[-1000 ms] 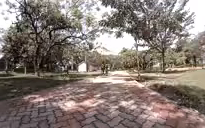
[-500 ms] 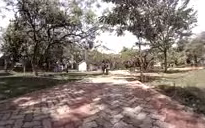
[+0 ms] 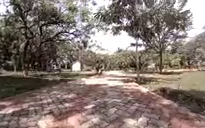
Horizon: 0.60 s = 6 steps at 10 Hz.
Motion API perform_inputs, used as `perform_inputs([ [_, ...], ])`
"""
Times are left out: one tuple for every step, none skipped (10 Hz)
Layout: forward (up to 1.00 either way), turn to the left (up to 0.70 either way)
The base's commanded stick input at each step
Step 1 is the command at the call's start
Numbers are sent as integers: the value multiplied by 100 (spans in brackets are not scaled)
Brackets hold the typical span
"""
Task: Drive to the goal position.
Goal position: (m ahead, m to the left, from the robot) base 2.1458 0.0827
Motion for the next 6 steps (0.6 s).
perform_inputs([
  [70,0],
  [70,0],
  [70,0],
  [70,0],
  [70,0],
  [70,0],
])
